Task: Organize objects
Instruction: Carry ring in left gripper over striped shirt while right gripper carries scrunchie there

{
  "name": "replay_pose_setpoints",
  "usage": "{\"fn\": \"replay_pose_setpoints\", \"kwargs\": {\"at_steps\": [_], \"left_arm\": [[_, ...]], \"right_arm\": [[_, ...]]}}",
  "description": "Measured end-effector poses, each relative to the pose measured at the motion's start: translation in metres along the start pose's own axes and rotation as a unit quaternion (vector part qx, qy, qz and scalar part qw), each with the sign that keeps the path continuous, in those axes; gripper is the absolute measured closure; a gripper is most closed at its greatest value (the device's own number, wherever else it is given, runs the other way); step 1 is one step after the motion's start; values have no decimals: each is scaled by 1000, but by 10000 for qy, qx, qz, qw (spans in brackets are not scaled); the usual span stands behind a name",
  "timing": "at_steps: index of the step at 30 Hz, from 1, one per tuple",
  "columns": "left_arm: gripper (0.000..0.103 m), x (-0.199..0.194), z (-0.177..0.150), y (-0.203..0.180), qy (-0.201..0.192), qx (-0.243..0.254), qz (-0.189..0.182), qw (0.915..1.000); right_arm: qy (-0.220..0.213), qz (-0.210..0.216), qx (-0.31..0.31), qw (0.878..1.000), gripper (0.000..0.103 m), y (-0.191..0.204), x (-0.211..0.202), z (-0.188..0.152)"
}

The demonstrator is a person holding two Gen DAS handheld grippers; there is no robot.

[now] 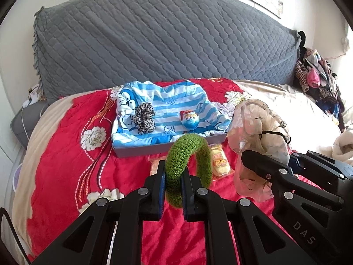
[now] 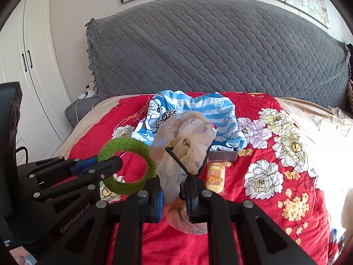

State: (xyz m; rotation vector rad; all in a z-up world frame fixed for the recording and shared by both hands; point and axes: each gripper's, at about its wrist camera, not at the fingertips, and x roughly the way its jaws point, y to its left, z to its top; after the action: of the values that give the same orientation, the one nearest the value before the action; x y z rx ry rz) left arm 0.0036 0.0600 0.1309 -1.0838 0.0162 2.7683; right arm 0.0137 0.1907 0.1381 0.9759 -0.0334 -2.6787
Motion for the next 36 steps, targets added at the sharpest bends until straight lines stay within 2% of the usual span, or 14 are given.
{"fn": "replay_pose_setpoints", "kwargs": {"at_steps": [17, 36], "left_arm": [[91, 39, 32, 15, -21, -167, -62, 9998], [91, 103, 62, 34, 19, -168, 47, 9998]], "right_arm": [[-160, -28, 39, 9999, 88, -15, 27, 30], [-248, 170, 49, 9995, 88, -22, 88, 57]]}}
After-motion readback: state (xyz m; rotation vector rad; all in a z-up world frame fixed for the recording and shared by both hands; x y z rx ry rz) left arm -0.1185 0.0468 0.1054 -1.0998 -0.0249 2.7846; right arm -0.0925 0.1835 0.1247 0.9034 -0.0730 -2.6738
